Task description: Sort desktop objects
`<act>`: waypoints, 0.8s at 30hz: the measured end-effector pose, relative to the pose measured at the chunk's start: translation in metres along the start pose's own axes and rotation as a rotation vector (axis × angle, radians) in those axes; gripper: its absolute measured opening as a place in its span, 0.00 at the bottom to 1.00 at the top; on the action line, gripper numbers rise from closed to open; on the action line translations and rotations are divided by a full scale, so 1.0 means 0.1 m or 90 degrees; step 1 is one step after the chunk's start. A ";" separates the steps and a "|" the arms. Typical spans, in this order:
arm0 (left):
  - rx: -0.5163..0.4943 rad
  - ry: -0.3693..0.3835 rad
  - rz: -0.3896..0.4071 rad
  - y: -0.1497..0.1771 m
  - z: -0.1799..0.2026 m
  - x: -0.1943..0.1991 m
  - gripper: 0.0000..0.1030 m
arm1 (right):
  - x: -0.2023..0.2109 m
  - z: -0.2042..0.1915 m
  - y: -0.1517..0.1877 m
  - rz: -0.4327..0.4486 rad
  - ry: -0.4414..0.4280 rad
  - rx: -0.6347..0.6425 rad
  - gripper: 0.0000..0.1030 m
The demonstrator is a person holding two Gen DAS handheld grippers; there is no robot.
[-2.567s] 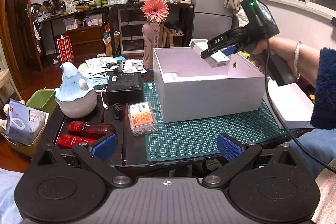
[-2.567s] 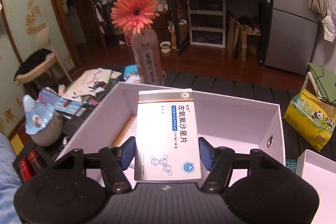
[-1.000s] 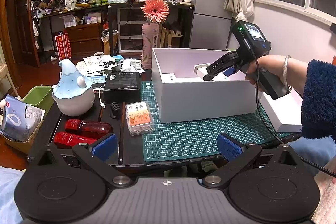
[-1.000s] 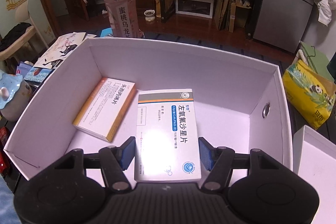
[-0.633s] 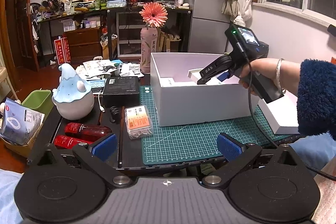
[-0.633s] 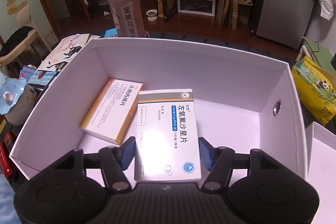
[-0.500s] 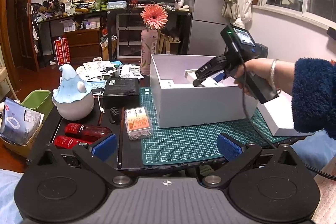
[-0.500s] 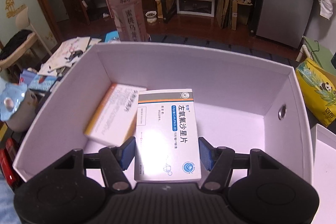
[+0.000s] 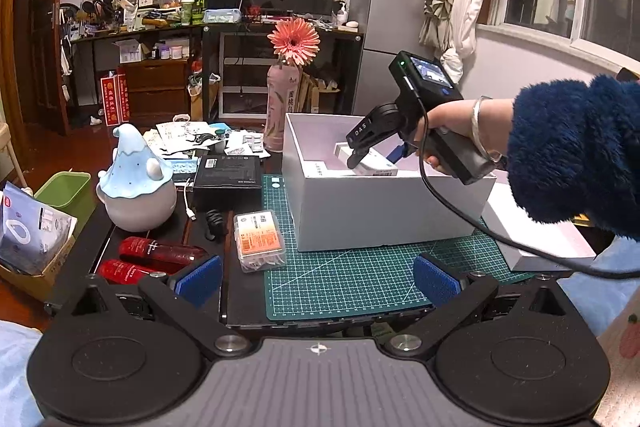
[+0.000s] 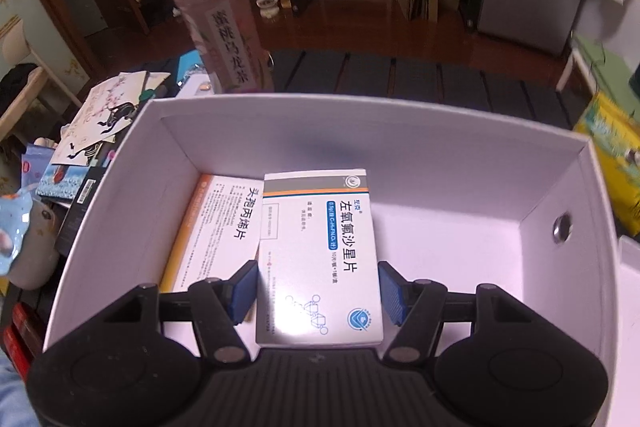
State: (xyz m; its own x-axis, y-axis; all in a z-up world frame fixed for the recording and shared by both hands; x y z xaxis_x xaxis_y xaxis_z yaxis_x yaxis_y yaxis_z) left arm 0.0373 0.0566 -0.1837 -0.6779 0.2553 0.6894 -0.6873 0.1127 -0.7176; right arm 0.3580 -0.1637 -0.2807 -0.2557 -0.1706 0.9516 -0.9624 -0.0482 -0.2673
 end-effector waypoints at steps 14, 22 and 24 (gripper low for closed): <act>0.005 0.008 -0.003 0.00 -0.01 -0.01 1.00 | -0.29 0.12 -0.03 -0.084 0.012 -0.050 0.60; 0.012 0.012 -0.007 -0.01 -0.03 -0.02 1.00 | -0.35 0.19 -0.09 -0.103 0.024 -0.055 0.60; 0.015 0.014 -0.008 -0.01 -0.04 -0.02 1.00 | -0.39 0.21 -0.11 -0.110 0.023 -0.056 0.60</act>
Point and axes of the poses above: each gripper's, at about its wrist camera, not at the fingertips, and x roughly against the way its jaws point, z to its right, y to its underside, the point moved 6 cm from there along -x, roughly the way its jaws point, and after that the axes turned 12 degrees about -z, right-handed, at the moved point
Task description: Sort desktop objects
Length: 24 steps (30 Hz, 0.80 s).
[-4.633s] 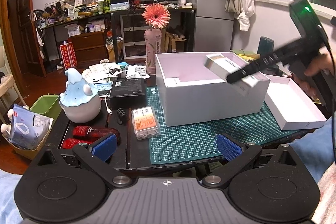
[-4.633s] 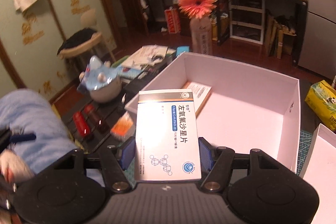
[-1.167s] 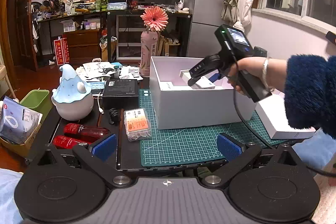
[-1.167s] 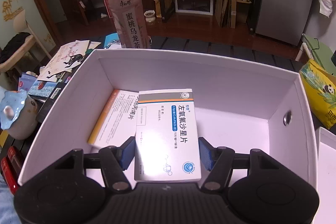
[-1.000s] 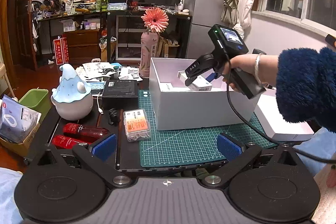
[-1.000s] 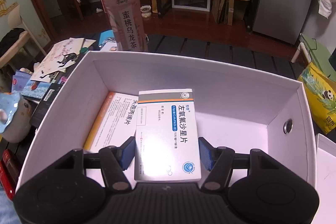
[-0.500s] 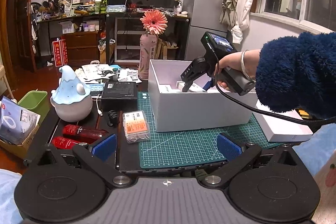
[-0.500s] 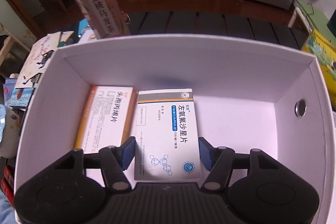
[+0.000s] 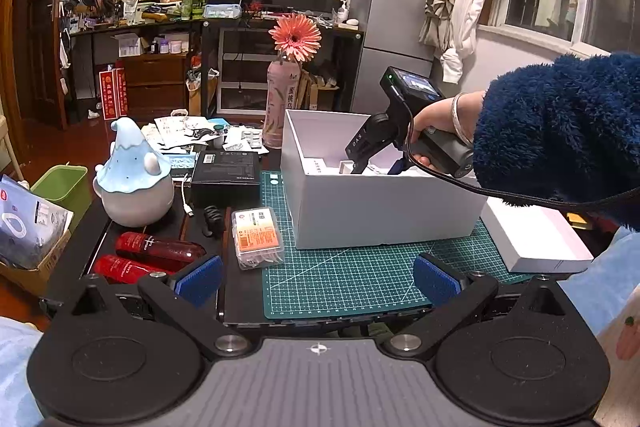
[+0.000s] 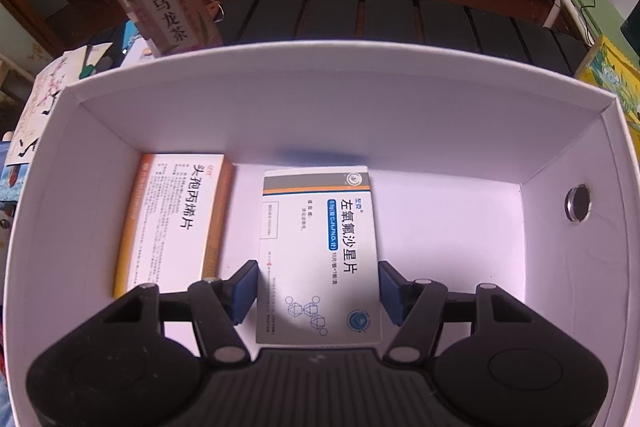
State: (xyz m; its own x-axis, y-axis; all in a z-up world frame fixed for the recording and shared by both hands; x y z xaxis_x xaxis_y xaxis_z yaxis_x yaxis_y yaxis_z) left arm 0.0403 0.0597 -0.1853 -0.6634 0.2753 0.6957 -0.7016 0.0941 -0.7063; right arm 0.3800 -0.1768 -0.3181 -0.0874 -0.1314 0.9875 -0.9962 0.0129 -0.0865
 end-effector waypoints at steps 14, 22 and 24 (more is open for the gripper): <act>0.007 0.007 -0.004 0.00 -0.01 -0.01 1.00 | -0.06 0.03 -0.07 -0.004 -0.006 -0.002 0.61; 0.008 0.008 -0.004 0.01 -0.01 -0.01 1.00 | -0.06 0.02 -0.08 -0.002 -0.007 0.001 0.61; 0.009 0.008 -0.004 0.01 -0.02 -0.01 1.00 | -0.05 0.03 -0.08 0.000 -0.019 -0.003 0.62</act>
Point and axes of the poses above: each gripper's, at about its wrist camera, not at the fingertips, and x roughly against the way its jaws point, z to its right, y to its underside, the point moved 6 cm from there along -x, roughly the way its jaws point, and after that the axes turned 12 degrees about -z, right-handed, at the moved point
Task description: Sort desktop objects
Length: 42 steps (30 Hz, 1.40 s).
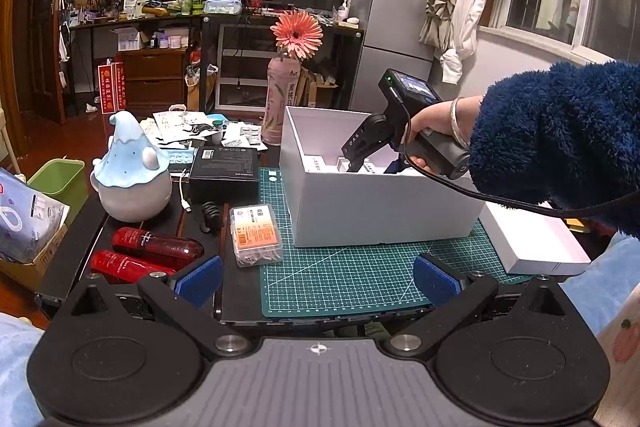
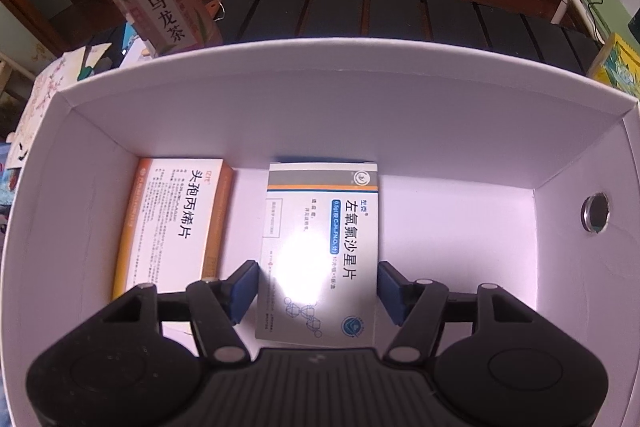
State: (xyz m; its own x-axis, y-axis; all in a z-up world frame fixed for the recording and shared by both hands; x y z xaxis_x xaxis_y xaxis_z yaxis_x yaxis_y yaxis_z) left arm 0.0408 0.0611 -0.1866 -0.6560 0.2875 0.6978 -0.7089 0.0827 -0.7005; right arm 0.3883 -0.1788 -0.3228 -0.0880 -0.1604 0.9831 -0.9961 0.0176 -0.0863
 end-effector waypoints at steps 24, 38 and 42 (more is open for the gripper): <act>-0.005 -0.009 0.002 0.00 0.00 -0.01 1.00 | 0.28 0.31 0.08 0.085 -0.068 -0.030 0.46; -0.005 -0.009 -0.002 -0.01 0.00 -0.02 1.00 | 0.19 0.26 0.08 0.081 -0.068 -0.021 0.25; -0.005 -0.009 -0.001 0.00 0.00 -0.01 1.00 | 0.18 0.23 0.09 0.080 -0.069 -0.016 0.25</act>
Point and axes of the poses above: each gripper's, at about its wrist camera, not at the fingertips, and x roughly against the way its jaws point, z to its right, y to its underside, the point moved 6 cm from there along -x, roughly the way its jaws point, and after that the axes turned 12 degrees about -z, right-handed, at the moved point
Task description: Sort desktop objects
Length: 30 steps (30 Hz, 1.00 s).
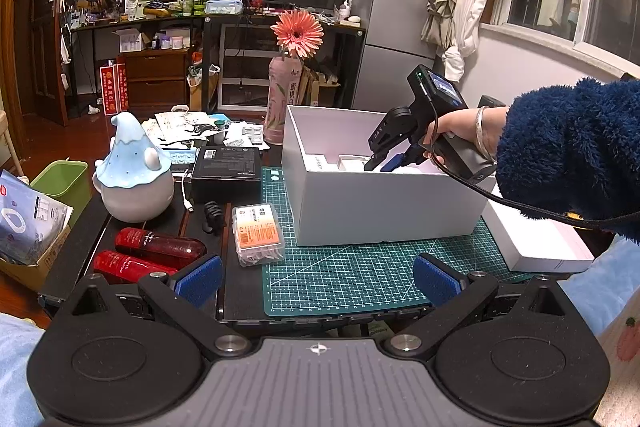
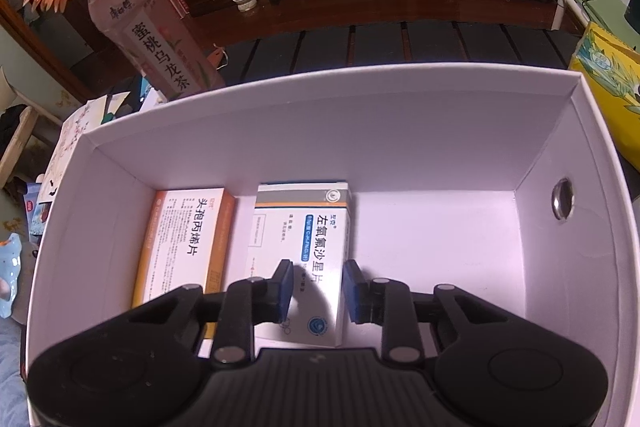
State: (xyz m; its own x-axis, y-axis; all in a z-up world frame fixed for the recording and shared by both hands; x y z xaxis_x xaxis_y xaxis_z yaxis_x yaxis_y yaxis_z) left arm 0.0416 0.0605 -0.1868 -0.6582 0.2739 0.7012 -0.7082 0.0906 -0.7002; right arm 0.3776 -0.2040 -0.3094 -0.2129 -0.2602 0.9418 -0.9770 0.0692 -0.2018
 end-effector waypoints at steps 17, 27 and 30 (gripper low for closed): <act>0.002 0.002 0.000 0.00 0.00 0.00 1.00 | -0.02 -0.21 0.00 -0.003 -0.002 0.029 0.25; 0.001 0.004 0.000 0.00 0.00 0.00 1.00 | -0.04 -0.26 0.00 -0.002 -0.005 0.034 0.25; 0.001 0.004 0.000 0.00 0.01 0.00 1.00 | -0.05 -0.27 0.00 -0.003 -0.002 0.034 0.25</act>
State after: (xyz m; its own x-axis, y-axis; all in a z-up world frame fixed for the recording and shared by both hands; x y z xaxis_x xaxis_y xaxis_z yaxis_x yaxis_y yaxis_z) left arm 0.0410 0.0595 -0.1866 -0.6563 0.2793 0.7009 -0.7091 0.0890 -0.6995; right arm 0.3794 -0.1768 -0.3064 -0.2088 -0.2636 0.9418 -0.9772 0.0170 -0.2118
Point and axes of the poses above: each gripper's, at about its wrist camera, not at the fingertips, and x roughly against the way its jaws point, z to its right, y to its underside, the point moved 6 cm from there along -x, roughly the way its jaws point, and after that the axes turned 12 degrees about -z, right-handed, at the moved point
